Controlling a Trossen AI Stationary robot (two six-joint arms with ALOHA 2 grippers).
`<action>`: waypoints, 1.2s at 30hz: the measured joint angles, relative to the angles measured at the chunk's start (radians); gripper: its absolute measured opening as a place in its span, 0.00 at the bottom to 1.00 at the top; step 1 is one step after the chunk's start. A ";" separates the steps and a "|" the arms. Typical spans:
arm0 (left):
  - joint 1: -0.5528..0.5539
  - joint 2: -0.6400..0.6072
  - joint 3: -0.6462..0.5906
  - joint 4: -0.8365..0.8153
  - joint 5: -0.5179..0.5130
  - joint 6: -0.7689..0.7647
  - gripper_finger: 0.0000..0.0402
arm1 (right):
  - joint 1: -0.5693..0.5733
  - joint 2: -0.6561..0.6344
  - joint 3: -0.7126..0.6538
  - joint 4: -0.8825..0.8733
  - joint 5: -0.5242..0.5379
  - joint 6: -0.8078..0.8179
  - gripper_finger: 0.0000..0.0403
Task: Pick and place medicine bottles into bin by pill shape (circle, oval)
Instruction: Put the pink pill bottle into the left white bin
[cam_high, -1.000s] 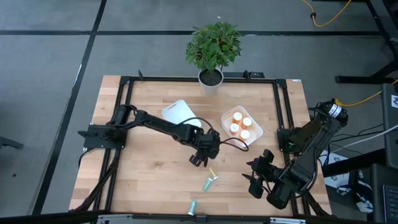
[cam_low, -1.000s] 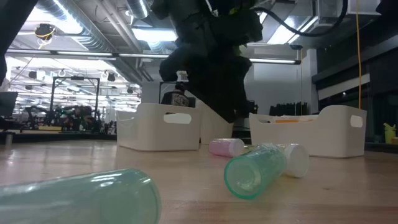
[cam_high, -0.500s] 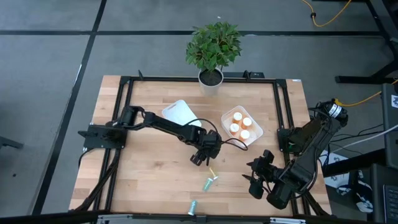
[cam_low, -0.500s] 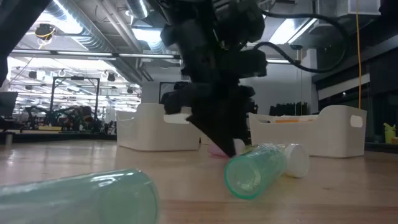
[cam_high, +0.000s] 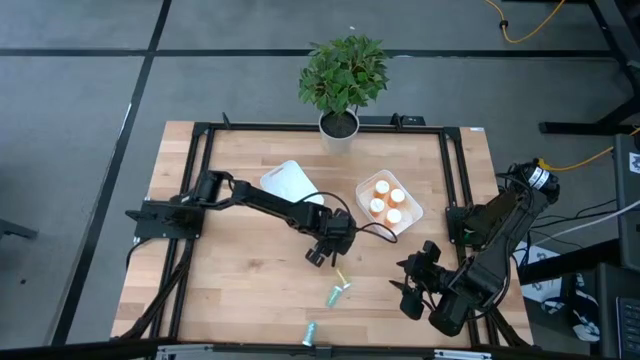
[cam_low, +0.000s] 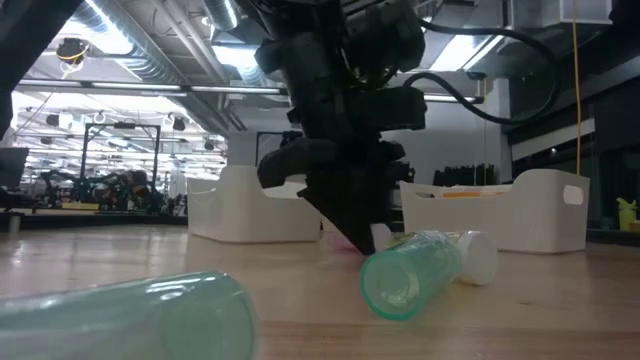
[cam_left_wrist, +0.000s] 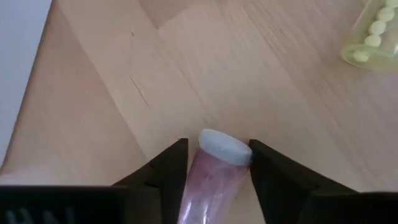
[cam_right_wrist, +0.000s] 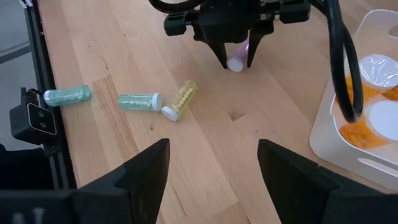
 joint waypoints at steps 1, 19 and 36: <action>0.000 0.000 0.000 0.000 0.000 -0.010 0.37 | 0.000 0.000 0.000 0.000 0.000 0.000 0.61; -0.016 -0.332 0.105 -0.102 -0.054 -0.157 0.25 | 0.000 0.000 -0.001 0.000 0.001 0.000 0.61; 0.164 -1.101 -0.640 0.399 -0.052 -0.387 0.25 | 0.000 0.000 -0.001 0.000 0.012 -0.001 0.61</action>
